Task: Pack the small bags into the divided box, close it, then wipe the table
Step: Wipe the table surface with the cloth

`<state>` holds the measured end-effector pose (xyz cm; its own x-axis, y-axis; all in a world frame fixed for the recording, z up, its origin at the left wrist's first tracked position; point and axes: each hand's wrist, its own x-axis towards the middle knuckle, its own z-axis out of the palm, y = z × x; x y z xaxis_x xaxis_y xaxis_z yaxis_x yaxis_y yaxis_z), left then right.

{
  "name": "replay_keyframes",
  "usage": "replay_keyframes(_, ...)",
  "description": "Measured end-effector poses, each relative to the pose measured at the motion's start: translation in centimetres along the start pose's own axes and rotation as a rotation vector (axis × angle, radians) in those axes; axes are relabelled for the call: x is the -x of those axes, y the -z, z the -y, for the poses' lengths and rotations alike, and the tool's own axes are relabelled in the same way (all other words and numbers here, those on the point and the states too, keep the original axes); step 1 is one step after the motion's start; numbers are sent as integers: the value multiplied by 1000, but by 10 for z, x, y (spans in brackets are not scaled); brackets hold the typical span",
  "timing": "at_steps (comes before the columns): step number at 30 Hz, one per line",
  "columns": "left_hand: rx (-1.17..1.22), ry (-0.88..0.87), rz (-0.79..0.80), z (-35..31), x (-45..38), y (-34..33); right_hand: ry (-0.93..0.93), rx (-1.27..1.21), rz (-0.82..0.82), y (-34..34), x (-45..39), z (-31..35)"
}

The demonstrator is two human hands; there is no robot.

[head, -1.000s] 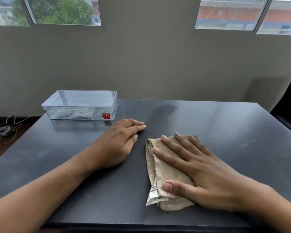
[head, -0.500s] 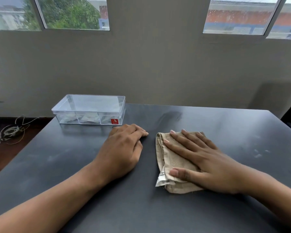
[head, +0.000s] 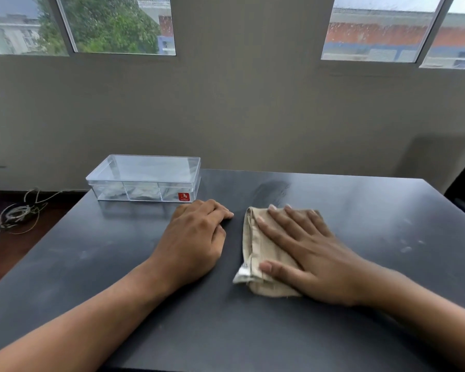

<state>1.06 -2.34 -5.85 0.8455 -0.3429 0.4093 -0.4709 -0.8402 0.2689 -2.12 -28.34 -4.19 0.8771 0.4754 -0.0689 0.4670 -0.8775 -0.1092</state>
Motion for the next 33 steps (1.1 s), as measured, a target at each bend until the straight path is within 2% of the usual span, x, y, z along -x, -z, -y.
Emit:
replay_keyframes(4,-13,-4,4,-1,0,0,12,-11,16,0,3,-7)
replay_keyframes(9,-22,2,-13,-2,1,1,-124,-59,-8,7,-48,-49)
replay_keyframes(13,-41,1,-17,-3,0,1,-167,-55,-26,8,-69,-54)
replay_keyframes(19,-20,-17,4,-1,0,1,-118,8,-16,4,-50,-47)
replay_keyframes(24,-4,-16,2,0,-1,0,-94,-21,51,16,-64,-70)
replay_keyframes(27,17,-13,1,2,-2,2,-148,-40,-1,16,-77,-78)
replay_keyframes(33,12,-20,25,1,-3,4,-63,-13,5,5,-42,-39)
